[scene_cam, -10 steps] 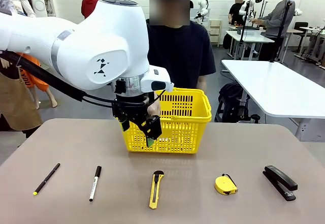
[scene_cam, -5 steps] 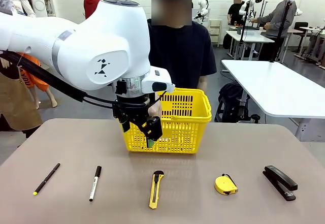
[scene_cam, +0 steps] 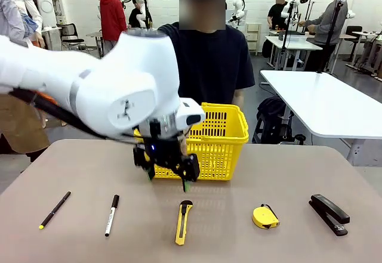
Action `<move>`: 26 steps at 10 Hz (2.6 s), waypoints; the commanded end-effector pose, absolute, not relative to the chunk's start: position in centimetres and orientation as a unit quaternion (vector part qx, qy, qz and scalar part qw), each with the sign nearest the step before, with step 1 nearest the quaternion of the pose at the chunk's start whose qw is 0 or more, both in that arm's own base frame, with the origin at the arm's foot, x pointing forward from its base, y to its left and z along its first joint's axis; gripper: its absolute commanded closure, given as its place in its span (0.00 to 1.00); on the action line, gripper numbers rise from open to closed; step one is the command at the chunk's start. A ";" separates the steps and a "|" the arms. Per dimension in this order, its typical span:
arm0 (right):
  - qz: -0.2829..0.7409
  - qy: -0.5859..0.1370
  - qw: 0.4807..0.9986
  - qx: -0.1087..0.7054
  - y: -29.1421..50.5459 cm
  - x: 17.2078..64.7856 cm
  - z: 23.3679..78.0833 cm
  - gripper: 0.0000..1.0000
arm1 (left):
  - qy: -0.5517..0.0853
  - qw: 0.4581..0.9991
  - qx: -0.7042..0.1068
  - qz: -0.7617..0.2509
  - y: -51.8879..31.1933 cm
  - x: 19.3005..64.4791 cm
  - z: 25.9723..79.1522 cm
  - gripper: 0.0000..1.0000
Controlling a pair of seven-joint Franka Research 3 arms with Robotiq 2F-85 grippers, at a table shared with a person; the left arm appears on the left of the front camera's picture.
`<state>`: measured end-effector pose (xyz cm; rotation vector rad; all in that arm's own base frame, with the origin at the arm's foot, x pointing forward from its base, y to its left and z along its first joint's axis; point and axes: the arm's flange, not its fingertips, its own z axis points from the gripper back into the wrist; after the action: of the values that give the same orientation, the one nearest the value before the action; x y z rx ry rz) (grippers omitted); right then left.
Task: Place the items the person wants into the basket.
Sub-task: Pick up the item the person points to and place it in the Market Basket.
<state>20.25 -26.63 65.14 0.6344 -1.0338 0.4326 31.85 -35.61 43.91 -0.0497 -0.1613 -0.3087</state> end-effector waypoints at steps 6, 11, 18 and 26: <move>0.208 -0.491 0.791 0.299 -26.6 20.4 65.2 0.00 | -0.118 0.991 0.030 -0.051 -39.7 31.3 34.0 0.00; 0.208 -0.491 0.791 0.299 -26.6 20.4 65.2 0.00 | -0.115 0.993 0.023 -0.032 -40.8 32.4 31.1 0.00; 0.208 -0.491 0.791 0.299 -26.6 20.4 65.2 0.00 | -0.103 0.994 -0.009 -0.027 -40.5 34.7 28.8 0.00; 0.208 -0.491 0.791 0.299 -26.6 20.4 65.2 0.00 | -0.103 0.994 -0.018 -0.033 -40.0 34.8 29.5 1.00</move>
<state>20.28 -26.62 65.12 0.6335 -1.0325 0.4328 35.13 -40.10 30.77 -0.0221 -0.2027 -0.0677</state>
